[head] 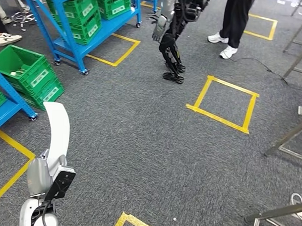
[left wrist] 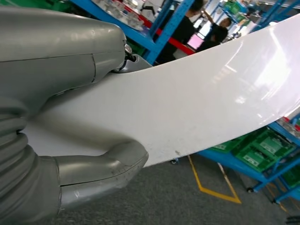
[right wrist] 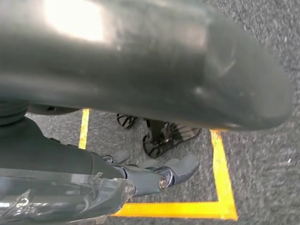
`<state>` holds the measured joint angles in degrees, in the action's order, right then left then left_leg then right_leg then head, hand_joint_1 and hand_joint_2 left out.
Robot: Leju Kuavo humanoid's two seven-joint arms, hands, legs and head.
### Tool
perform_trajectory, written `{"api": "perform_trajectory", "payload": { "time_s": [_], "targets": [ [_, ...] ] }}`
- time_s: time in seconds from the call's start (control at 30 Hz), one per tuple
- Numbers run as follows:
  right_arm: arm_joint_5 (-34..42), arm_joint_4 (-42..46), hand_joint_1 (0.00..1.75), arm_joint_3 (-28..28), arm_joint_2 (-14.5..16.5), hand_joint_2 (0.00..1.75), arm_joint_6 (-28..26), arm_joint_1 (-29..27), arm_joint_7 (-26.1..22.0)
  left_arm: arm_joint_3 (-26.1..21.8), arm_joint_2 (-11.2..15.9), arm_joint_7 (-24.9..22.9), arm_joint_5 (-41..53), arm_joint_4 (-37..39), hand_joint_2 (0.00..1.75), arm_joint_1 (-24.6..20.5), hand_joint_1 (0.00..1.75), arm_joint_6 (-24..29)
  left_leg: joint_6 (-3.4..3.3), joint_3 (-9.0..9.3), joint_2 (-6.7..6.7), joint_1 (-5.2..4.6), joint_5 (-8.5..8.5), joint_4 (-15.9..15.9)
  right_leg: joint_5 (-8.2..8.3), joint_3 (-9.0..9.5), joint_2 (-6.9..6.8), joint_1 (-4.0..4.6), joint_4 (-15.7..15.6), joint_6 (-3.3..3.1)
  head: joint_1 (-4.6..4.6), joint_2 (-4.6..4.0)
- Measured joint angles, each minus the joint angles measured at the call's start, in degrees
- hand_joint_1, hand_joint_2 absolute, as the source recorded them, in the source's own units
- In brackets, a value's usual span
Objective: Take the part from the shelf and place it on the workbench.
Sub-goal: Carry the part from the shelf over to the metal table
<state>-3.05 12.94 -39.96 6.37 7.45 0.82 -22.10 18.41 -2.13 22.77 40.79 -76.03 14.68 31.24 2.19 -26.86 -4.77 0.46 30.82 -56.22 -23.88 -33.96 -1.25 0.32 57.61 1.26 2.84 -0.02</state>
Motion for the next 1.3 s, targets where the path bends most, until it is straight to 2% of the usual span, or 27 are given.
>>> {"api": "perform_trajectory", "payload": {
  "time_s": [0.07, 0.13, 0.17, 0.2, 0.23, 0.27, 0.3, 0.37, 0.4, 0.47, 0.5, 0.57, 0.63, 0.67, 0.7, 0.73, 0.77, 0.83, 0.9, 0.97, 1.0, 1.03, 1.1, 1.17, 1.2, 1.23, 1.3],
  "targets": [
    [-0.39, 0.0, 0.0, -0.01, 0.08, 0.0, 0.01, 0.21, -0.01, -0.09, 0.04, 0.15, -0.04, 0.03, 1.75, 0.11, 1.75, -0.44, 0.15, -2.7, 2.85, 0.07, 3.37, -5.63, 0.42, -0.12, 1.19, -0.15, -0.44, -0.53, -0.35, 0.0],
    [-0.74, 0.0, 0.0, -0.02, 0.08, 0.0, 0.04, 0.39, -0.01, -0.25, 0.07, 0.28, -0.12, 0.14, 1.75, 0.4, 1.75, -0.82, 0.12, -6.76, 4.11, 0.06, 6.39, -13.24, 0.7, -0.49, 2.59, -0.08, -0.45, -0.86, -0.52, 0.0],
    [-0.86, 0.0, 0.0, -0.02, 0.09, 0.0, 0.05, 0.38, -0.01, -0.38, 0.09, 0.36, -0.24, 0.2, 1.75, 0.51, 1.75, -0.95, 0.11, -8.01, 4.29, 0.06, 6.43, -15.16, 0.81, -0.64, 3.34, -0.04, -0.42, -0.88, -0.52, -0.01],
    [-0.96, 0.0, 0.0, -0.02, 0.1, 0.0, 0.07, 0.3, 0.01, -0.56, 0.1, 0.47, -0.39, 0.22, 1.75, 0.55, 1.75, -1.04, 0.11, -8.3, 4.42, 0.09, 5.29, -15.05, 0.92, -0.76, 4.11, -0.05, -0.35, -0.84, -0.52, -0.01],
    [-1.06, -0.01, 0.0, -0.02, 0.13, 0.0, 0.07, 0.22, 0.02, -0.77, 0.09, 0.58, -0.56, 0.24, 1.75, 0.56, 1.75, -1.15, 0.11, -7.61, 4.6, 0.15, 3.29, -13.03, 1.0, -0.85, 4.85, -0.1, -0.22, -0.73, -0.52, -0.01],
    [-1.19, -0.01, 0.0, -0.02, 0.16, 0.0, 0.07, 0.16, 0.02, -0.97, 0.09, 0.73, -0.78, 0.23, 1.75, 0.56, 1.75, -1.26, 0.2, -6.14, 5.38, 0.33, 0.9, -9.56, 1.04, -0.99, 5.62, -0.18, 0.03, -0.56, -0.55, -0.01],
    [-1.32, -0.01, 0.0, -0.02, 0.19, 0.0, 0.07, 0.19, 0.02, -1.15, 0.08, 0.88, -0.92, 0.23, 1.75, 0.56, 1.75, -1.37, 0.3, -4.65, 6.84, 0.59, -0.74, -6.02, 1.01, -1.33, 6.37, -0.12, 0.51, -0.28, -0.59, -0.01],
    [-1.6, 0.0, 0.0, -0.02, 0.21, 0.0, 0.07, 0.38, 0.01, -1.38, -0.01, 1.19, -1.18, 0.21, 1.75, 0.67, 1.75, -1.63, 0.14, -3.11, 9.21, 0.95, -1.89, -1.86, 1.07, -2.27, 7.67, -0.1, 1.37, 0.34, -0.66, 0.01],
    [-1.72, 0.0, 0.0, -0.02, 0.21, 0.0, 0.07, 0.38, 0.01, -1.44, -0.05, 1.33, -1.24, 0.2, 1.75, 0.76, 1.75, -1.74, -0.16, -3.14, 9.58, 0.92, -1.61, -1.51, 1.18, -2.67, 8.18, -0.11, 1.5, 0.66, -0.72, 0.01],
    [-1.85, -0.01, 0.0, -0.02, 0.21, 0.0, 0.03, 0.01, 0.01, -1.65, -0.13, 1.57, -1.5, 0.18, 1.75, 0.81, 1.75, -1.87, -1.05, -3.28, 8.52, 0.8, -1.82, -1.53, 1.7, -3.14, 9.11, -0.37, 1.06, 1.31, -0.75, 0.02],
    [-1.88, -0.02, 0.0, -0.03, 0.22, 0.0, 0.01, -0.22, 0.02, -1.75, -0.18, 1.68, -1.64, 0.17, 1.75, 0.72, 1.75, -1.89, -1.45, -3.27, 7.95, 0.88, -2.02, -1.47, 1.65, -3.4, 9.06, -0.36, 1.2, 1.54, -0.75, 0.02],
    [-1.97, -0.08, 0.0, -0.04, 0.29, 0.0, -0.02, -0.3, 0.03, -1.9, -0.37, 1.89, -1.83, 0.17, 1.75, 0.67, 1.75, -1.99, -2.06, -3.35, 6.58, 1.04, -2.36, -1.35, -0.56, -5.19, 6.88, -0.21, 4.87, 1.94, -0.32, 0.02],
    [-2.19, -0.14, 0.0, -0.04, 0.37, 0.0, -0.02, 0.05, 0.03, -2.13, -0.49, 2.2, -1.87, 0.17, 1.75, 0.78, 1.75, -2.19, -2.28, -3.47, 5.13, 0.8, -2.43, -1.35, -4.58, -8.5, 3.59, -0.22, 12.5, 2.31, 0.09, 0.01],
    [-2.35, -0.14, 0.0, -0.04, 0.37, 0.0, -0.01, 0.19, 0.03, -2.32, -0.49, 2.37, -1.88, 0.17, 1.75, 0.82, 1.75, -2.28, -2.32, -3.49, 4.34, 0.66, -2.39, -1.35, -5.89, -9.85, 2.62, -0.28, 15.67, 2.43, 0.1, 0.01],
    [-2.54, -0.15, 0.0, -0.04, 0.37, 0.0, 0.01, 0.23, 0.03, -2.55, -0.5, 2.52, -1.87, 0.17, 1.75, 0.83, 1.75, -2.42, -2.33, -3.46, 3.57, 0.55, -2.33, -1.35, -6.15, -10.24, 2.04, -0.31, 16.99, 2.43, 0.11, 0.01],
    [-2.72, -0.15, 0.0, -0.04, 0.37, 0.0, 0.03, 0.22, 0.03, -2.75, -0.55, 2.67, -1.87, 0.17, 1.75, 0.82, 1.75, -2.57, -2.32, -3.38, 2.82, 0.47, -2.24, -1.35, -5.4, -9.42, 1.59, -0.32, 16.02, 2.33, 0.11, 0.02],
    [-2.85, -0.15, 0.0, -0.04, 0.37, 0.0, 0.05, 0.2, 0.03, -2.86, -0.62, 2.77, -1.86, 0.17, 1.75, 0.79, 1.75, -2.7, -2.27, -3.24, 2.15, 0.4, -2.11, -1.35, -3.93, -7.51, 1.06, -0.27, 12.96, 2.14, 0.12, 0.02],
    [-2.98, -0.15, 0.0, -0.04, 0.37, 0.0, 0.08, 0.31, 0.03, -2.99, -0.83, 2.93, -1.86, 0.17, 1.75, 0.75, 1.75, -2.88, -1.92, -2.91, 0.91, 0.19, -1.76, -1.37, -1.49, -2.86, -1.15, 0.18, 5.22, 1.49, 0.1, 0.02],
    [-3.09, -0.15, 0.0, -0.05, 0.37, 0.0, 0.09, 0.48, 0.02, -3.13, -0.98, 3.09, -1.86, 0.17, 1.75, 0.72, 1.75, -2.96, -1.38, -2.73, -0.09, 0.01, -1.49, -1.38, -0.95, -0.97, -2.21, 0.75, 1.79, 0.85, 0.05, 0.02],
    [-3.27, -0.15, 0.0, -0.15, 0.37, 0.0, 0.1, 0.42, 0.01, -3.24, -1.15, 3.28, -1.84, 0.16, 1.75, 0.69, 1.75, -3.05, -0.79, -2.6, -1.07, 0.03, -1.37, -1.2, -0.81, -1.12, -1.05, 1.01, 1.53, 0.29, 0.03, 0.02],
    [-3.39, -0.15, 0.0, -0.23, 0.38, 0.0, 0.13, 0.31, 0.01, -3.3, -1.22, 3.36, -1.82, 0.16, 1.75, 0.65, 1.75, -3.11, -0.53, -2.58, -0.78, 0.13, -1.06, -1.35, -0.65, -1.01, -0.45, 0.94, 1.17, 0.01, 0.0, 0.01],
    [-3.5, -0.16, 0.0, -0.32, 0.39, 0.0, 0.15, 0.25, 0.02, -3.38, -1.28, 3.44, -1.79, 0.15, 1.75, 0.62, 1.75, -3.16, -0.36, -2.96, 0.16, 0.18, -0.26, -2.31, -0.45, -0.82, 0.12, 0.8, 0.75, -0.29, -0.09, 0.01],
    [-3.69, -0.16, 0.0, -0.5, 0.41, 0.0, 0.2, 0.35, 0.05, -3.59, -1.32, 3.56, -1.74, 0.16, 1.75, 0.69, 1.75, -3.3, -0.23, -5.57, 2.95, 0.27, 2.81, -7.85, -0.14, -0.51, 1.33, 0.44, 0.18, -0.66, -0.39, -0.01],
    [-3.8, -0.17, 0.0, -0.73, 0.41, 0.0, 0.24, 0.6, 0.08, -3.88, -1.34, 3.63, -1.73, 0.19, 1.75, 0.94, 1.75, -3.43, -0.16, -9.57, 4.18, 0.26, 5.47, -15.14, -0.12, -0.5, 2.76, 0.35, 0.17, -0.78, -0.57, 0.0],
    [-3.84, -0.17, 0.0, -0.85, 0.41, 0.0, 0.28, 0.63, 0.1, -4.05, -1.34, 3.63, -1.73, 0.21, 1.75, 1.03, 1.75, -3.49, -0.07, -10.79, 4.32, 0.28, 5.33, -16.83, -0.13, -0.47, 3.55, 0.3, 0.21, -0.78, -0.61, 0.01],
    [-3.85, -0.17, 0.0, -0.96, 0.42, 0.0, 0.31, 0.6, 0.13, -4.19, -1.34, 3.63, -1.73, 0.21, 1.75, 1.05, 1.75, -3.53, 0.03, -11.02, 4.41, 0.33, 4.04, -16.44, -0.15, -0.44, 4.36, 0.2, 0.29, -0.72, -0.59, 0.01],
    [-3.85, -0.17, 0.0, -1.16, 0.43, 0.0, 0.35, 0.51, 0.16, -4.32, -1.36, 3.67, -1.72, 0.21, 1.75, 1.03, 1.75, -3.71, 0.48, -8.82, 5.48, 0.75, -0.45, -10.59, -0.3, -0.5, 5.94, -0.13, 0.76, -0.31, -0.62, 0.01]
  ]
}}
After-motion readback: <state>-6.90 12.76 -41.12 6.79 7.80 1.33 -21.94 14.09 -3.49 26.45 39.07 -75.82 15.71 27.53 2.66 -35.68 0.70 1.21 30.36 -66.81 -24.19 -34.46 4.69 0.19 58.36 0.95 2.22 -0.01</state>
